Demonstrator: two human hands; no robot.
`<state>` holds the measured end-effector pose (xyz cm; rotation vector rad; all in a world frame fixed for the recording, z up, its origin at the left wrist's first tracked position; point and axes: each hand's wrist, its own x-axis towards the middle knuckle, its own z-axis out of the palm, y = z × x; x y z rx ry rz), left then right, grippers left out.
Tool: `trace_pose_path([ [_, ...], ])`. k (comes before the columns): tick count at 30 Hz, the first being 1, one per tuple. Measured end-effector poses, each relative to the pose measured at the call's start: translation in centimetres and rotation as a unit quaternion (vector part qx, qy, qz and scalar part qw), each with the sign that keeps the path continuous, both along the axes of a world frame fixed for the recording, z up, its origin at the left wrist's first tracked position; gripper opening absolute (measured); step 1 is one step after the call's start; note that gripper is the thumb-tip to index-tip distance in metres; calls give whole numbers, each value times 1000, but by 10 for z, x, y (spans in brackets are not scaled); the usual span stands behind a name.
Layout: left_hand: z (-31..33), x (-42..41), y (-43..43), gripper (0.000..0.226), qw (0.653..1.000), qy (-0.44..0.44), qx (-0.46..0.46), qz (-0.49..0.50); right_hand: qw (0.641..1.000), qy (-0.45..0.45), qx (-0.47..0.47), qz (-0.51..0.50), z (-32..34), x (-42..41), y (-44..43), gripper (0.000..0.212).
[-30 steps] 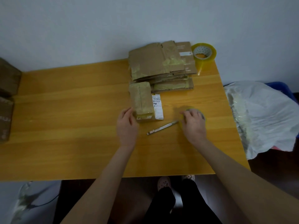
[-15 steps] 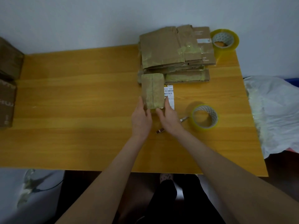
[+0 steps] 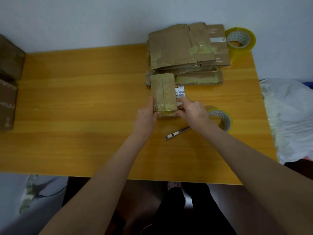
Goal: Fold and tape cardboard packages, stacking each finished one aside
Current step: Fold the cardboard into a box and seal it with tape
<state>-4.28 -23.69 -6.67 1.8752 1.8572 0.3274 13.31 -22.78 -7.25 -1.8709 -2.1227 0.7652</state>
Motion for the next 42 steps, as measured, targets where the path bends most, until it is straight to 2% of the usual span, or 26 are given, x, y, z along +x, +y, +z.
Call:
trace_pose_path([
  [2, 0, 3, -1, 67, 1000, 8, -4, -1, 999, -35, 32, 16, 2, -2, 0, 62],
  [4, 2, 5, -1, 67, 1000, 19, -6, -12, 994, -91, 46, 40, 7, -4, 2, 64],
  [9, 7, 15, -7, 65, 999, 42, -9, 18, 991, -132, 9, 6, 5, -18, -7, 70],
  [11, 4, 17, -11, 62, 999, 10, -20, 29, 993, -109, -23, -24, 3, -20, -8, 76],
  [14, -3, 16, -11, 49, 991, -91, -64, 74, 993, -72, -89, -39, 5, -10, -5, 77],
  [17, -4, 24, -12, 54, 981, -149, -75, 101, 993, -47, -68, -85, 13, -1, -7, 82],
  [20, 0, 38, -10, 56, 951, -260, -42, 164, 984, 78, -57, -149, 22, -9, -3, 61],
  [22, -2, 41, -9, 52, 935, -292, -33, 198, 977, 103, -67, -173, 23, -17, 1, 45],
  [25, -8, 36, -11, 35, 938, -252, -35, 236, 971, 119, -118, -173, 16, -24, 2, 35],
  [32, -4, 26, 0, 47, 953, -171, -27, 248, 964, 120, -155, -178, 14, -33, 8, 30],
  [36, 0, 28, -1, 39, 968, -148, -10, 201, 971, 88, -153, -159, 22, -28, 7, 30],
  [38, 2, 29, 1, 45, 979, -113, 13, 171, 965, 120, -145, -180, 20, -33, 5, 22],
  [40, 5, 28, 3, 47, 987, -63, 25, 147, 946, 192, -154, -210, 16, -38, 3, 37],
  [42, 10, 27, 1, 49, 992, -19, 19, 122, 909, 288, -204, -223, 17, -35, 1, 46],
])
